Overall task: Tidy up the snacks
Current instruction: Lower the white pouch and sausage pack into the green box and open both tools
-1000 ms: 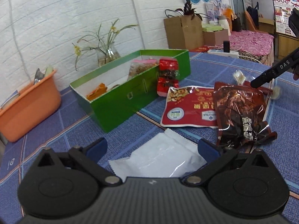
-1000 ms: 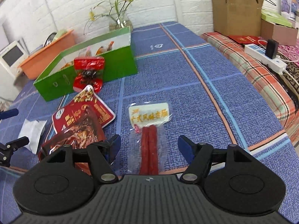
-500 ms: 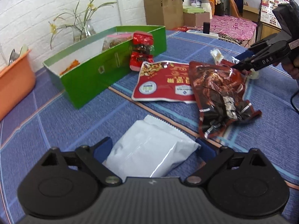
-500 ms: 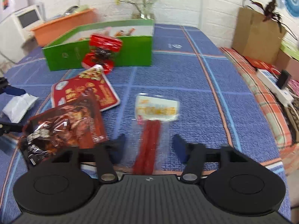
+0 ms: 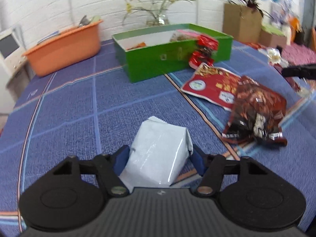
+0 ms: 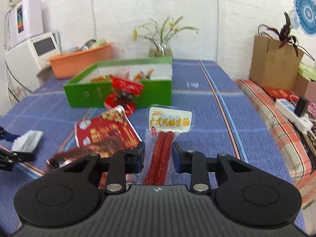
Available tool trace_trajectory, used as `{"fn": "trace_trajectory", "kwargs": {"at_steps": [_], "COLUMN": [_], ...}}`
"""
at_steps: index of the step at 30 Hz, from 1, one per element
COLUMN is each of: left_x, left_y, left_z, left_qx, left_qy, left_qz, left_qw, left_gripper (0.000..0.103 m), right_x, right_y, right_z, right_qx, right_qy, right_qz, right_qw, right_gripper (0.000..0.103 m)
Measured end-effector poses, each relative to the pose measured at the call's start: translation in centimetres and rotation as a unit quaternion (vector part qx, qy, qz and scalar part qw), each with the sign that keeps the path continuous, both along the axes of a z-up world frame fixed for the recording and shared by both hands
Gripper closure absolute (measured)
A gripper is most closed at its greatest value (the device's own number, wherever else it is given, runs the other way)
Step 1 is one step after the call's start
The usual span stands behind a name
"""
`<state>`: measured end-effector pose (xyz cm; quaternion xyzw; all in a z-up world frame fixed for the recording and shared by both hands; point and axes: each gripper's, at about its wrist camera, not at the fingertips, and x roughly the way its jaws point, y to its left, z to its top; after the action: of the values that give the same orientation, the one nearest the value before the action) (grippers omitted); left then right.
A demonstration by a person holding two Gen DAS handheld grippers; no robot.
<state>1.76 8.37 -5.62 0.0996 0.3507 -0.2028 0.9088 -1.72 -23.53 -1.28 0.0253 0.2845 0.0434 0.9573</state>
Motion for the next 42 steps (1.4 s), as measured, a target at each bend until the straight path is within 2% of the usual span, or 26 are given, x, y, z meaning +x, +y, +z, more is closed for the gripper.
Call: {"fn": "trace_trajectory", "kwargs": {"at_steps": [3, 8, 10, 13, 15, 18, 20, 23, 27, 30, 35, 38, 42], "left_x": [0.9, 2.7, 3.8, 5.9, 7.7, 10.9, 12.5, 14.2, 15.7, 16.5, 17.9, 18.0, 19.0], "left_y": [0.4, -0.1, -0.7, -1.9, -3.1, -4.7, -6.0, -8.2, -9.3, -9.9, -9.9, -9.6, -8.6], "left_z": [1.3, 4.0, 5.3, 7.0, 8.0, 9.1, 9.5, 9.5, 8.7, 7.7, 6.1, 5.4, 5.2], "left_qx": [-0.03, -0.05, -0.055, -0.064, -0.068, -0.105, -0.115, -0.091, -0.08, -0.063, -0.049, -0.039, -0.06], "left_qy": [-0.013, -0.059, -0.085, -0.12, -0.141, -0.142, -0.144, -0.168, -0.173, -0.183, -0.17, -0.173, -0.153], "left_qz": [0.025, 0.056, 0.071, 0.1, 0.124, 0.142, 0.148, 0.152, 0.149, 0.166, 0.17, 0.169, 0.184], "left_qw": [0.9991, 0.9954, 0.9923, 0.9856, 0.9799, 0.9739, 0.9716, 0.9699, 0.9703, 0.9669, 0.9694, 0.9696, 0.9692], "left_gripper": [0.039, 0.039, 0.039, 0.039, 0.039, 0.039, 0.039, 0.039, 0.039, 0.039, 0.039, 0.039, 0.039], "right_x": [0.9, 4.0, 5.5, 8.1, 9.7, 11.9, 12.8, 13.3, 14.3, 15.9, 18.3, 17.8, 17.6], "right_y": [0.9, 3.5, 4.4, 5.0, 5.0, 5.4, 6.3, 7.2, 6.0, 5.2, 4.0, 3.4, 2.8], "right_z": [0.8, 1.2, 1.6, 3.4, 4.8, 6.5, 6.8, 6.5, 5.4, 4.1, 2.4, 2.1, 2.4], "right_qx": [0.025, 0.076, 0.088, 0.106, 0.1, 0.064, 0.015, -0.038, -0.051, -0.072, -0.027, -0.014, -0.011], "right_qy": [-0.005, 0.021, 0.015, -0.024, -0.063, -0.117, -0.155, -0.176, -0.19, -0.193, -0.158, -0.155, -0.154], "right_qz": [0.029, 0.093, 0.107, 0.105, 0.093, 0.068, 0.064, 0.067, 0.036, 0.013, -0.008, -0.024, -0.023], "right_qw": [0.999, 0.993, 0.99, 0.988, 0.989, 0.989, 0.986, 0.981, 0.98, 0.978, 0.987, 0.987, 0.988], "right_gripper": [0.051, 0.051, 0.051, 0.051, 0.05, 0.05, 0.05, 0.05, 0.05, 0.05, 0.05, 0.049, 0.049]}}
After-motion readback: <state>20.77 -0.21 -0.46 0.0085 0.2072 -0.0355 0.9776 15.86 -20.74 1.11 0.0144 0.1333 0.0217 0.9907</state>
